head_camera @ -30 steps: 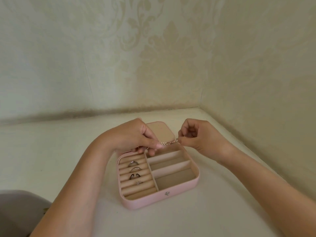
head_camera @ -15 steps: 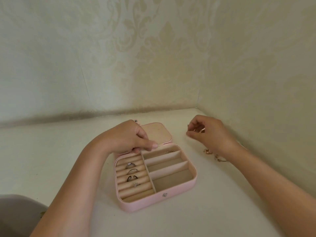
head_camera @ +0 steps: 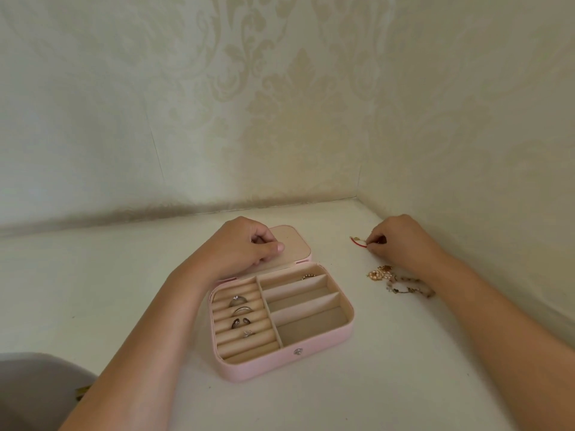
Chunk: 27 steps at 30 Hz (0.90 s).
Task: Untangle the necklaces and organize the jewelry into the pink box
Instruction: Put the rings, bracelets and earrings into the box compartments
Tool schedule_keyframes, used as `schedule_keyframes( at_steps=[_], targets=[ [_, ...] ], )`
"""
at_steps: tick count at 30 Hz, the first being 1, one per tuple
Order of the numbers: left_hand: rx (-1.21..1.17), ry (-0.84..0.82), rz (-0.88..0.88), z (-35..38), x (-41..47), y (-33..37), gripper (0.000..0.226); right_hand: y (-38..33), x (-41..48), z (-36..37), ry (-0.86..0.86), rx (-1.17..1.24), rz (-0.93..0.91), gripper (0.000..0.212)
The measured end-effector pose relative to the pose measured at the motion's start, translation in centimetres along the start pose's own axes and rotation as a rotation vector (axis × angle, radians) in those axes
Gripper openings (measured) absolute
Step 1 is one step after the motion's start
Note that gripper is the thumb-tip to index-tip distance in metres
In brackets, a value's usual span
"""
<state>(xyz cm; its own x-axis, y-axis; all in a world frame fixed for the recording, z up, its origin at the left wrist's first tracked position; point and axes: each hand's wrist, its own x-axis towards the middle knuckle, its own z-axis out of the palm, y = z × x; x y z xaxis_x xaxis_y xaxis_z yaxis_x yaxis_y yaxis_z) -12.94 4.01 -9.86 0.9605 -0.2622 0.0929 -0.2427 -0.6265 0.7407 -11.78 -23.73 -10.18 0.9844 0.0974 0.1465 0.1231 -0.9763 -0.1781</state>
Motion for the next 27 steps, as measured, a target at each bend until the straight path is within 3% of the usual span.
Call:
schedule_keyframes(
  at_steps=[4,9,13,16,21,27],
  targets=[
    [0.007,0.000,0.040,0.8,-0.3,0.6,0.013,-0.1,0.2,0.2,-0.016,-0.060,0.023,0.024],
    [-0.040,0.016,0.059,0.8,-0.3,0.8,0.011,0.2,-0.4,0.3,0.186,0.024,-0.005,0.018],
    [-0.147,-0.024,0.091,0.8,-0.5,1.0,0.009,-2.5,-2.3,-1.2,0.311,0.331,-0.079,0.008],
    [-0.142,-0.013,0.066,0.8,-0.3,0.8,0.013,-5.9,-4.6,-2.7,0.272,0.659,-0.171,0.015],
    [-0.060,0.029,0.028,0.6,0.1,0.3,0.016,-9.4,-7.2,-2.8,-0.005,1.009,-0.280,0.018],
    [-0.032,0.003,-0.010,0.2,0.1,0.3,0.023,-11.9,-8.1,-1.3,-0.045,1.195,-0.308,0.016]
  ],
)
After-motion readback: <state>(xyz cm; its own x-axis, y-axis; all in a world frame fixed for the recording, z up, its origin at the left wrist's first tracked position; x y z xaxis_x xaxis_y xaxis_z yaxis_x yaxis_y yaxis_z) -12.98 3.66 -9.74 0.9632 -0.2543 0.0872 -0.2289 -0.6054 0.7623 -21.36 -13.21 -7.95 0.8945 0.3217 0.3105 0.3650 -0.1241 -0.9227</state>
